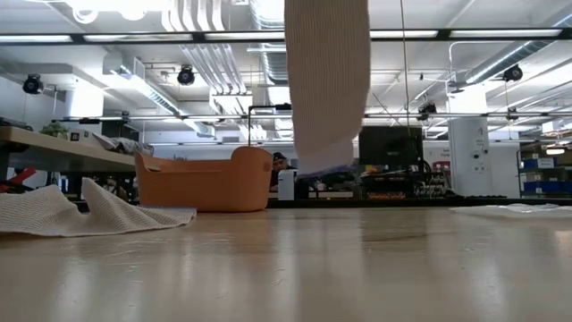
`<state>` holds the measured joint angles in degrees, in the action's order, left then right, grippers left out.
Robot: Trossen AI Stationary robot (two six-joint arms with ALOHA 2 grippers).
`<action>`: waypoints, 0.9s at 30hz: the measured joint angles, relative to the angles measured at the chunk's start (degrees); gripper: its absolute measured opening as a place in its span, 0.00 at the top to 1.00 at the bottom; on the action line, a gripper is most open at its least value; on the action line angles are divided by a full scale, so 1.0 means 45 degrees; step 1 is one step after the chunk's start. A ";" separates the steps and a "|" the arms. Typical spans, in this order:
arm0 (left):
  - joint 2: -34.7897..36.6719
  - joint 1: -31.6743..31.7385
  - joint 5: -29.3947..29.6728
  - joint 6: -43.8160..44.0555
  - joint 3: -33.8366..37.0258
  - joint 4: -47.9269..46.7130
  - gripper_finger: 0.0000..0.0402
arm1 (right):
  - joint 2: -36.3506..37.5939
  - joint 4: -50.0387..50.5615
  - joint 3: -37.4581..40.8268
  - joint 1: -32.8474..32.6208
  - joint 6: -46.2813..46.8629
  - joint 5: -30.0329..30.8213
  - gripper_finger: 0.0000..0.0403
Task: Roll bandage
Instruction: Roll the right white bandage
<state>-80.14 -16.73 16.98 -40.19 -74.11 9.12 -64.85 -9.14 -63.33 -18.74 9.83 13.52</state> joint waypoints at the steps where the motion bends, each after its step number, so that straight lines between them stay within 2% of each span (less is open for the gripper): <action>1: 0.0000 0.0000 -0.0002 0.0099 -0.0004 0.0034 0.71 | -0.0217 0.0202 -0.0225 0.0005 -0.0011 0.0004 0.22; 7: 0.0006 0.0000 0.0046 0.0420 -0.0004 0.0123 0.71 | -0.1432 0.0607 -0.1412 0.0005 0.0059 0.0000 0.23; 12: 0.0010 0.0005 0.0105 0.0433 -0.0003 0.0303 0.71 | -0.1971 0.0634 -0.1806 0.0028 0.1232 0.0047 0.28; 19: 0.0010 0.0038 0.0119 0.0370 -0.0004 0.0326 0.70 | -0.2063 0.0625 -0.1869 0.0117 0.1516 0.0318 0.37; 27: -0.0010 0.0233 0.0110 0.0384 0.0000 0.0497 0.63 | -0.2067 0.0643 -0.1864 0.0163 0.1675 0.0452 0.55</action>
<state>-80.18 -15.68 17.47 -38.46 -74.11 11.35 -74.15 -6.24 -71.72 -18.01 17.37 15.55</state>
